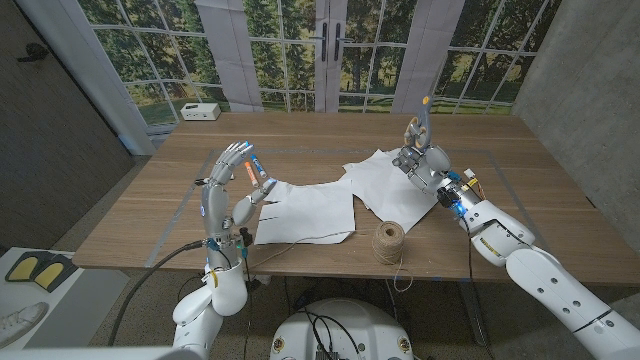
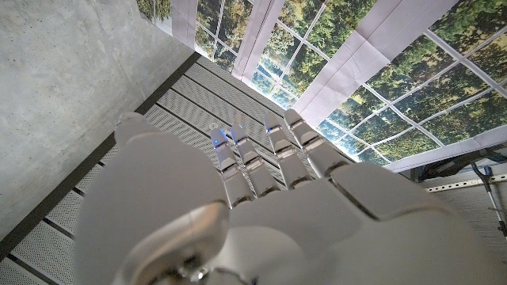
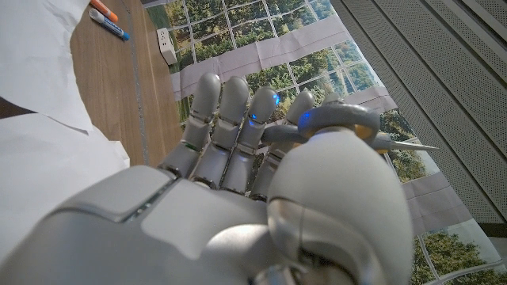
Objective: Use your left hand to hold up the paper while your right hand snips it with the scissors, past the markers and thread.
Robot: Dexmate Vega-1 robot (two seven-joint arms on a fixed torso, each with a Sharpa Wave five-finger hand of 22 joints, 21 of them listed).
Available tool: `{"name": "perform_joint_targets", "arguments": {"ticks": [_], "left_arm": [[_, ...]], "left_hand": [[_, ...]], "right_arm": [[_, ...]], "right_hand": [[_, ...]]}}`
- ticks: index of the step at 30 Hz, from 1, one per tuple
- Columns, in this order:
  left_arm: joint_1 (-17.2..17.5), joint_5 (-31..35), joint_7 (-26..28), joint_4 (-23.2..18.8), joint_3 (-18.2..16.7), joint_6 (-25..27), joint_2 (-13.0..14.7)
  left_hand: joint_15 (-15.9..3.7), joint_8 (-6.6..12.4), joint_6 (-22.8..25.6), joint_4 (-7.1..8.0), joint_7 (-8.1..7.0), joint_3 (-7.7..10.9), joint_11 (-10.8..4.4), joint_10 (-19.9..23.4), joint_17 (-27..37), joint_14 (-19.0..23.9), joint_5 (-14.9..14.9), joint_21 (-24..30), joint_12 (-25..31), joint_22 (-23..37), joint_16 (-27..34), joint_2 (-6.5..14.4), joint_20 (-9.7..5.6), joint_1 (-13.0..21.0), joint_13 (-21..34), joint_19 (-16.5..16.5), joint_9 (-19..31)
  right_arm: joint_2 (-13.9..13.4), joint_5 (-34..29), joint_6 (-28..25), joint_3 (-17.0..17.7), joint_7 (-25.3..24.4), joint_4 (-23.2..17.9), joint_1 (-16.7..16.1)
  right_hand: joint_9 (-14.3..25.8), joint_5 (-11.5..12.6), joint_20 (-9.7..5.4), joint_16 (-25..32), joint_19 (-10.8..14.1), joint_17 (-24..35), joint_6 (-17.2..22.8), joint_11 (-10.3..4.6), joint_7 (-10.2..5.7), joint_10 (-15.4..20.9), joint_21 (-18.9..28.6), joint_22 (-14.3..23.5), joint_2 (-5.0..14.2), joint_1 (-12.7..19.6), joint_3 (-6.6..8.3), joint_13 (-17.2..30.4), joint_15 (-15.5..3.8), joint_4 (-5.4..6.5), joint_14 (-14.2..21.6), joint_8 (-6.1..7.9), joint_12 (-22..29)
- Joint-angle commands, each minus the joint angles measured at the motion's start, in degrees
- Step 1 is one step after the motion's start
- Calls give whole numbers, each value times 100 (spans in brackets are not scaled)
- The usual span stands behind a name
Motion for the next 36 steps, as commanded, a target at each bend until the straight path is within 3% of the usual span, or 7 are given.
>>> {"name": "perform_joint_targets", "arguments": {"ticks": [1,12,16,27,31,34,36], "left_arm": [[100,-97,0,-107,73,83,92],[111,-171,0,-43,175,173,196],[96,-134,0,-6,140,153,165],[106,-131,0,18,94,134,154],[103,-114,0,38,93,125,165],[91,-93,0,55,72,109,149],[83,-96,0,73,63,92,145]], "left_hand": [[-999,3,-32,11,10,-48,-13,-4,25,-31,-1,32,29,24,30,-33,-582,-18,12,-21,-3],[-1000,8,-34,14,10,-53,-14,10,26,-21,-3,31,39,24,37,-35,-580,-33,12,-22,-5],[-1000,10,-33,15,10,-54,-15,16,26,-19,-4,31,42,24,39,-35,-581,-37,12,-22,-6],[-999,31,1,19,12,-56,-16,39,27,-14,-6,30,52,24,43,-31,-581,-50,12,-25,-2],[-999,40,16,19,12,-56,-17,46,27,-13,-7,30,55,24,44,-30,-576,-54,12,-27,0],[-999,45,27,20,13,-56,-17,49,27,-11,-7,31,56,24,45,-29,-572,-56,11,-24,1],[-1000,51,38,20,14,-56,-17,52,27,-10,-7,31,58,24,46,-28,-572,-58,11,-25,1]], "right_arm": [[23,-36,68,-62,243,111,46],[14,-61,45,-173,465,258,134],[41,-47,79,-203,626,332,178],[27,-143,80,-249,514,338,212],[36,-122,92,-265,605,370,227],[55,-167,142,-272,599,368,226],[77,-207,178,-251,433,307,179]], "right_hand": [[-235,56,-677,20,-91,-18,198,-321,512,-434,-64,-91,-103,83,-56,46,-696,-41,-120,-421,51],[-771,200,-548,-230,-733,-347,-973,-315,456,-1666,-344,-663,-124,-35,-207,-71,-688,-10,-958,-1564,-235],[-882,249,-445,-373,-905,-479,-1009,-163,345,-2114,-466,-885,-75,-127,-244,-348,-684,40,-1338,-1760,-457],[-959,410,-234,-1316,-1047,-975,108,372,64,-3800,-750,-1000,43,-73,-254,-920,-710,21,-2276,-1675,-1122],[-924,477,54,-2279,-1150,-1136,34,592,115,-4418,-972,-1017,-32,-214,-388,-1507,-698,110,-2653,-1773,-1906],[-910,495,104,-2610,-1163,-1135,-1,503,183,-4432,-1041,-1016,-51,-213,-424,-1720,-686,108,-2787,-1804,-2112],[-790,535,115,-2958,-1143,-1117,409,234,282,-4048,-1129,-1015,-21,-104,-417,-2040,-704,60,-2561,-1595,-2241]]}}
